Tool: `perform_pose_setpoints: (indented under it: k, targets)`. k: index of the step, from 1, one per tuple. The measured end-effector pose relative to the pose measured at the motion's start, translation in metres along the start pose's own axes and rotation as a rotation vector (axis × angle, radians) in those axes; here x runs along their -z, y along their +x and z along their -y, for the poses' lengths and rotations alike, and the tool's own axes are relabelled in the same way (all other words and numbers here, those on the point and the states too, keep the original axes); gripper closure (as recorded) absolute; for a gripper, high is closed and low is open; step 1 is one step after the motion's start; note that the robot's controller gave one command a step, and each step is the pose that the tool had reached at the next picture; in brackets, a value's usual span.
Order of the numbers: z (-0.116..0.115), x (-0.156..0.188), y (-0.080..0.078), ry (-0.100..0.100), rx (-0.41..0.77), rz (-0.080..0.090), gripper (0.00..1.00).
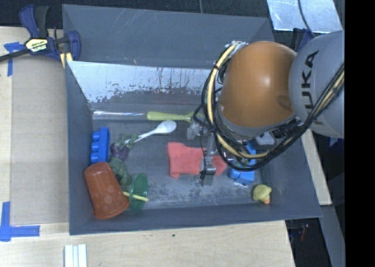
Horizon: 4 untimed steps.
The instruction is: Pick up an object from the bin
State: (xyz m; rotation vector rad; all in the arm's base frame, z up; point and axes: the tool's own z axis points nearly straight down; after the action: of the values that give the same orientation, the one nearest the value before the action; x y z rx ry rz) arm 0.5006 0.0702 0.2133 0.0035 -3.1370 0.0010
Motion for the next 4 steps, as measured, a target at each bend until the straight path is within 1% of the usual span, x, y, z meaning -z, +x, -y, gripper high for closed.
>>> perform_pose_setpoints:
  k: [1,2,3,4]
  targets:
    - [0.0,0.004,-0.002,-0.001,-0.002,0.008,0.0]
    - [0.035,-0.081,-0.033,-0.002,-0.046,0.014,0.0]
    - [0.056,-0.145,-0.04,-0.006,-0.222,0.018,0.0]
    - [0.051,-0.143,-0.031,-0.004,-0.243,0.012,0.0]
